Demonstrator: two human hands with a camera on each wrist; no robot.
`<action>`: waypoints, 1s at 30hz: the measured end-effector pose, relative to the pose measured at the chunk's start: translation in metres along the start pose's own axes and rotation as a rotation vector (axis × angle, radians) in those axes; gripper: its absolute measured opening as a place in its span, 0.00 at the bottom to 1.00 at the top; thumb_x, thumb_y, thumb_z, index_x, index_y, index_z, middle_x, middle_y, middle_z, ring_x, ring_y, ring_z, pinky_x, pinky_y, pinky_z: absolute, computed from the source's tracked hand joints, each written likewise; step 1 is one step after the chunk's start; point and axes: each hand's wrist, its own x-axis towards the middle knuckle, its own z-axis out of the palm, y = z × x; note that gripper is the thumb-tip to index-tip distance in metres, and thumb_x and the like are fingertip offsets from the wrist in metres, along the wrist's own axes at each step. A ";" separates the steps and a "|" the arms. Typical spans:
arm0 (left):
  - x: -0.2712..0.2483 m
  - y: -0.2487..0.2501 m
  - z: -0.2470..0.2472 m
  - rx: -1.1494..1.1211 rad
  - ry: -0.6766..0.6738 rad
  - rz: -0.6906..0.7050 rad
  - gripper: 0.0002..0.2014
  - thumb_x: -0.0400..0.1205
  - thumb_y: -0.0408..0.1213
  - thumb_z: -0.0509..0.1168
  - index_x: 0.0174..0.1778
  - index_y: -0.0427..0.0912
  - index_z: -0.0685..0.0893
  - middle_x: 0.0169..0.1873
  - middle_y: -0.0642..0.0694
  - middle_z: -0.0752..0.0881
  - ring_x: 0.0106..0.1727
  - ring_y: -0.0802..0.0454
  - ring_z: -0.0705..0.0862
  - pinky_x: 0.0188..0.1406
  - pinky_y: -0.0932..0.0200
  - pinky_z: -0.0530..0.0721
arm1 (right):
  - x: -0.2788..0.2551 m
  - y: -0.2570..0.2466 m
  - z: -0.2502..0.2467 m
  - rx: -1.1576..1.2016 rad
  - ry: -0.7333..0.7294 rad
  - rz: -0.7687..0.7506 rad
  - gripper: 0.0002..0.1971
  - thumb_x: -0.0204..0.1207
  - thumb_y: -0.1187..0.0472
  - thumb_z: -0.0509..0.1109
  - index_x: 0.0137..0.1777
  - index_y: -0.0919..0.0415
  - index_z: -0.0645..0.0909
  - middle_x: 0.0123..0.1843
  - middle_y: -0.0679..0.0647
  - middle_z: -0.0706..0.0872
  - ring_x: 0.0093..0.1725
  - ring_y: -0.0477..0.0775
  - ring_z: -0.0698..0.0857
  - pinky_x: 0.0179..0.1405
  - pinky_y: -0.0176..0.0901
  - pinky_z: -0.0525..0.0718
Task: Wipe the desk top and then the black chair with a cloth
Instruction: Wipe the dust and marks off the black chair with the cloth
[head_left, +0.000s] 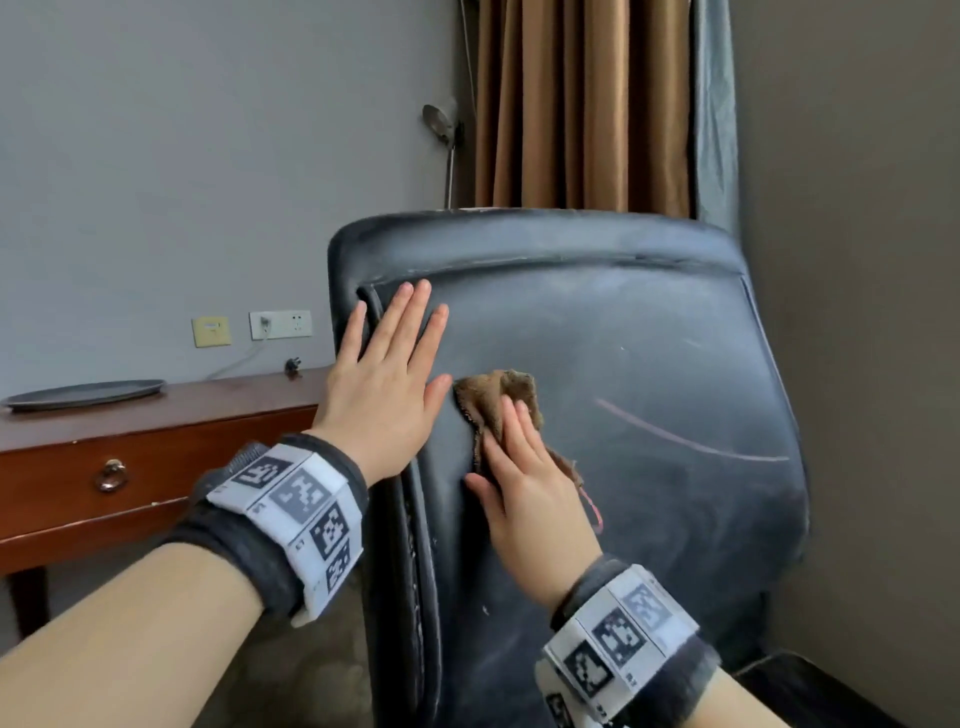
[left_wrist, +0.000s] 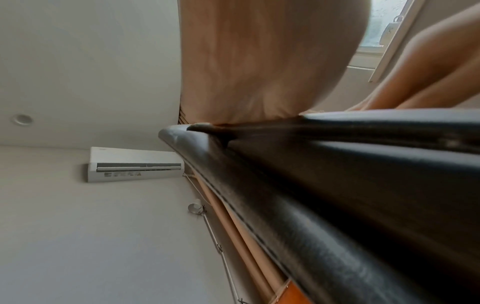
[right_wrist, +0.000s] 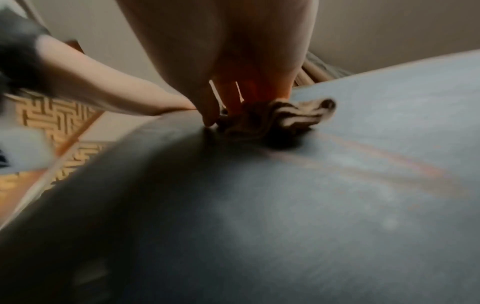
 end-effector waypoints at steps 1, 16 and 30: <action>-0.001 0.001 -0.002 0.008 -0.009 0.007 0.32 0.82 0.49 0.43 0.78 0.33 0.64 0.79 0.33 0.62 0.80 0.39 0.62 0.77 0.39 0.54 | -0.006 -0.008 0.000 -0.007 -0.021 -0.025 0.20 0.74 0.59 0.60 0.59 0.70 0.84 0.68 0.69 0.79 0.69 0.69 0.77 0.62 0.62 0.80; -0.022 0.011 0.010 -0.093 0.022 0.141 0.31 0.83 0.50 0.43 0.78 0.36 0.66 0.79 0.31 0.62 0.80 0.37 0.62 0.74 0.43 0.59 | -0.059 -0.001 -0.008 0.046 -0.190 -0.167 0.44 0.56 0.74 0.43 0.77 0.53 0.65 0.79 0.56 0.65 0.78 0.56 0.66 0.75 0.41 0.66; -0.013 0.015 0.030 -0.174 0.073 0.153 0.31 0.84 0.51 0.43 0.79 0.37 0.65 0.80 0.32 0.59 0.81 0.37 0.58 0.77 0.39 0.62 | -0.056 0.068 -0.003 0.049 -0.138 -0.151 0.39 0.65 0.82 0.54 0.76 0.53 0.70 0.80 0.49 0.64 0.80 0.49 0.62 0.78 0.43 0.63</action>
